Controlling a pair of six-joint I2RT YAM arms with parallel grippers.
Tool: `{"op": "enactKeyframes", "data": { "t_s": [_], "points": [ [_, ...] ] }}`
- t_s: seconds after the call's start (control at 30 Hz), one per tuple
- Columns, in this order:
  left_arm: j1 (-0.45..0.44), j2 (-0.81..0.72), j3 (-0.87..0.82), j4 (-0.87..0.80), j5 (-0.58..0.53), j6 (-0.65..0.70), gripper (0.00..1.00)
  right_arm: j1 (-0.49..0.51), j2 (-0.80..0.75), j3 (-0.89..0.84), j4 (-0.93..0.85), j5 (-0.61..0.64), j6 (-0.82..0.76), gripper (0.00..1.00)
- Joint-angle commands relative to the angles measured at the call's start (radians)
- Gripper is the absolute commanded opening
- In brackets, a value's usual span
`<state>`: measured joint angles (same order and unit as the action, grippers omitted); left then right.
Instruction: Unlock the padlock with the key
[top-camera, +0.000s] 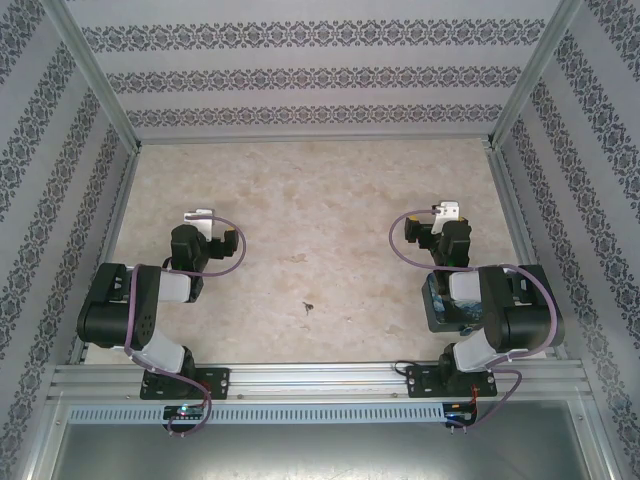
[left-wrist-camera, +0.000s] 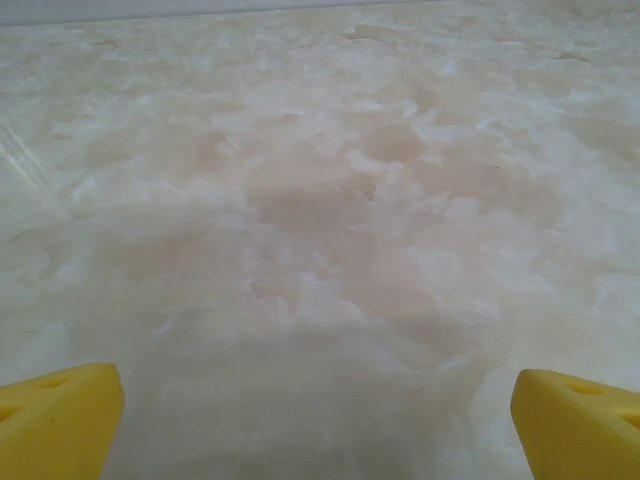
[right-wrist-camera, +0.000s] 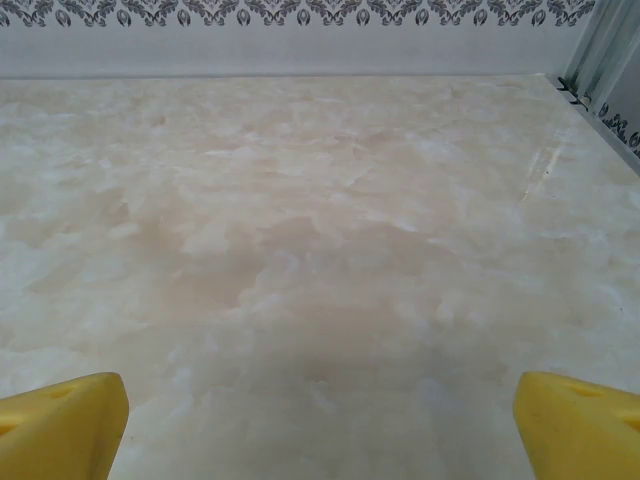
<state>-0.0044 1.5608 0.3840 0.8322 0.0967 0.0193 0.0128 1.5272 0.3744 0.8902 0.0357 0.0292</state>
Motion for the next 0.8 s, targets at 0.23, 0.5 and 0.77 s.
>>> {"op": "enactKeyframes", "data": {
  "t_s": [0.23,0.5,0.77],
  "points": [
    [0.009,0.000,0.030,-0.002,-0.029,-0.010,1.00,0.001,-0.015,0.011,0.006,-0.014,-0.003,0.98],
    [0.012,0.001,0.036,-0.015,-0.048,-0.019,1.00,0.001,-0.016,0.012,0.007,-0.014,-0.002,0.98],
    [0.012,-0.026,0.063,-0.080,-0.036,-0.015,1.00,-0.027,-0.030,0.012,0.018,-0.043,0.033,0.98]
  ]
}}
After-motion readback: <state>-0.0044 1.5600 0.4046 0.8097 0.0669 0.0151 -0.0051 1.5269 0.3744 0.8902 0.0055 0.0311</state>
